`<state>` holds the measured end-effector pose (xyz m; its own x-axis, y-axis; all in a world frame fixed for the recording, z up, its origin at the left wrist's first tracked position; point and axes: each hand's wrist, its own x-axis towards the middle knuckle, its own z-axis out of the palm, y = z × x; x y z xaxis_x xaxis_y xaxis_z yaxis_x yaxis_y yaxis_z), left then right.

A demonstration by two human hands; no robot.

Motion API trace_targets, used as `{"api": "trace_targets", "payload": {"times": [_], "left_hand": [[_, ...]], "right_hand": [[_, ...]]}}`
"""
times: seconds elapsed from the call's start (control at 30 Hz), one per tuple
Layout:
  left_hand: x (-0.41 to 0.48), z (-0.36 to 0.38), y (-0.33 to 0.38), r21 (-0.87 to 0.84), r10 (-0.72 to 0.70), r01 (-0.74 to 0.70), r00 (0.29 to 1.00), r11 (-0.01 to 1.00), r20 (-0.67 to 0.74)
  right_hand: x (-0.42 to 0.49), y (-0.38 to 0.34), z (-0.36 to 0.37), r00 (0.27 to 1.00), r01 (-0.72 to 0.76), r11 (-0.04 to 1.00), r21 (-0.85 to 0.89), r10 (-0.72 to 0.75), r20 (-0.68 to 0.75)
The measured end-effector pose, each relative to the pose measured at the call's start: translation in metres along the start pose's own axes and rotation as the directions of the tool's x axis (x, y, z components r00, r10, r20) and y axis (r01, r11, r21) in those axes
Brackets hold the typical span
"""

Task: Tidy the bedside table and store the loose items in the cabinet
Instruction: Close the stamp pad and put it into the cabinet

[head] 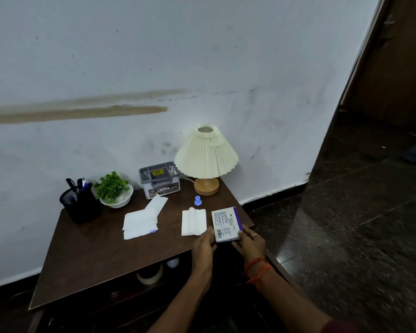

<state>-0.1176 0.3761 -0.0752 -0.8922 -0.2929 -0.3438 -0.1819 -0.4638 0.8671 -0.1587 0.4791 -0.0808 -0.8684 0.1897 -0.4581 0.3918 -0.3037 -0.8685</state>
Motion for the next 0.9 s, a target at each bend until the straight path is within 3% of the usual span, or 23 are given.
{"api": "trace_targets", "payload": {"times": [0.2, 0.5, 0.9], "left_hand": [[-0.03, 0.002, -0.006, -0.071, -0.031, 0.025, 0.996, 0.997, -0.085], [-0.072, -0.009, -0.031, 0.031, -0.091, 0.094, 0.991, 0.995, -0.099], [-0.064, -0.045, -0.061, 0.054, -0.172, 0.18, 0.976, 0.982, -0.131]], "right_hand": [[-0.035, -0.002, -0.022, 1.0, -0.021, 0.995, 0.094, 0.019, 0.018], [-0.07, 0.022, -0.054, 0.994, -0.108, 0.985, 0.134, 0.108, 0.002], [-0.061, 0.058, -0.052, 0.986, -0.169, 0.985, -0.035, 0.169, -0.005]]}}
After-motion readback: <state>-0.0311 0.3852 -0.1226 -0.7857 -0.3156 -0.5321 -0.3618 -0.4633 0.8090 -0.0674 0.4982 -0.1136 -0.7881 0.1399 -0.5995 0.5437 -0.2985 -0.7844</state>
